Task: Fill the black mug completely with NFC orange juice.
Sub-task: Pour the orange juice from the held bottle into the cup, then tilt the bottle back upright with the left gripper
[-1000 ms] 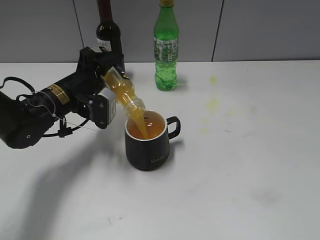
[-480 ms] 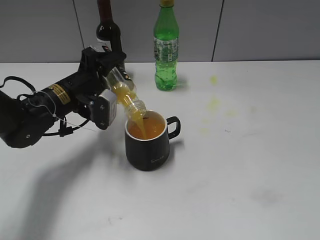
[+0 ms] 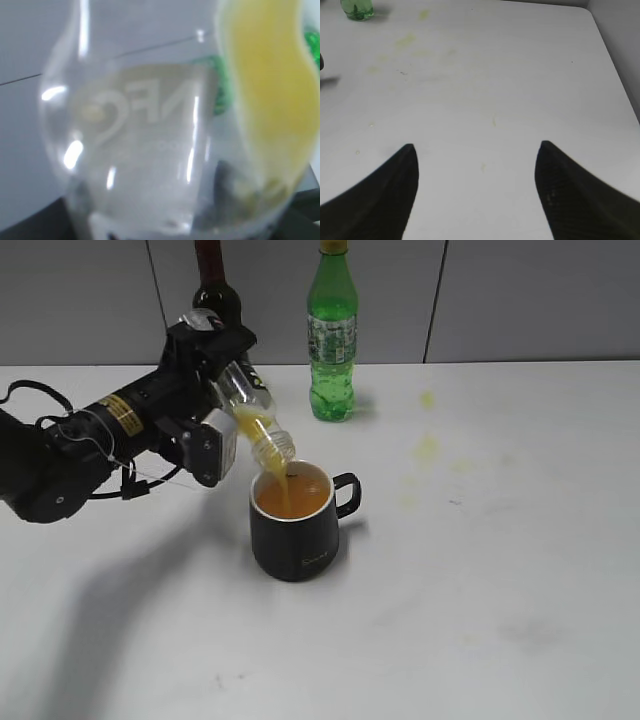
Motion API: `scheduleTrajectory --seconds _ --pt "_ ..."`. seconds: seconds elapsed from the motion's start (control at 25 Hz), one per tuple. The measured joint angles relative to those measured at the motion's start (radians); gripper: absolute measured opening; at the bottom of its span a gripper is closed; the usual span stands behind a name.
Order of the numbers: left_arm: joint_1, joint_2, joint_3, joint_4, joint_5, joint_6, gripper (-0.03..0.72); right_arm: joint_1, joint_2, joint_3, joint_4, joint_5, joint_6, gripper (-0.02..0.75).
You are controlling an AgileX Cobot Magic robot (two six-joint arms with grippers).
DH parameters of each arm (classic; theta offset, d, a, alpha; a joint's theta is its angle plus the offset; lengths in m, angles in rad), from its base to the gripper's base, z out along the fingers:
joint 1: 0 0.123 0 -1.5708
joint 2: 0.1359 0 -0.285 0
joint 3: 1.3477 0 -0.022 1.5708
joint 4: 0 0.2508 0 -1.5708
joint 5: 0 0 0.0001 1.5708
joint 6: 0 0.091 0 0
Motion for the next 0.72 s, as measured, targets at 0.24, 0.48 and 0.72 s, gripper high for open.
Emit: scheduleTrajectory --seconds 0.24,0.48,0.72 --pt "0.0 0.0 -0.024 0.001 0.025 0.017 0.468 0.0 0.0 0.0 0.0 0.0 0.0 0.553" --pt "0.0 -0.017 -0.024 0.003 0.033 0.07 0.468 0.0 0.0 0.0 0.0 0.0 0.0 0.553" --pt "0.0 -0.018 -0.024 0.001 0.033 0.117 0.468 0.0 0.0 0.0 0.0 0.0 0.0 0.553"
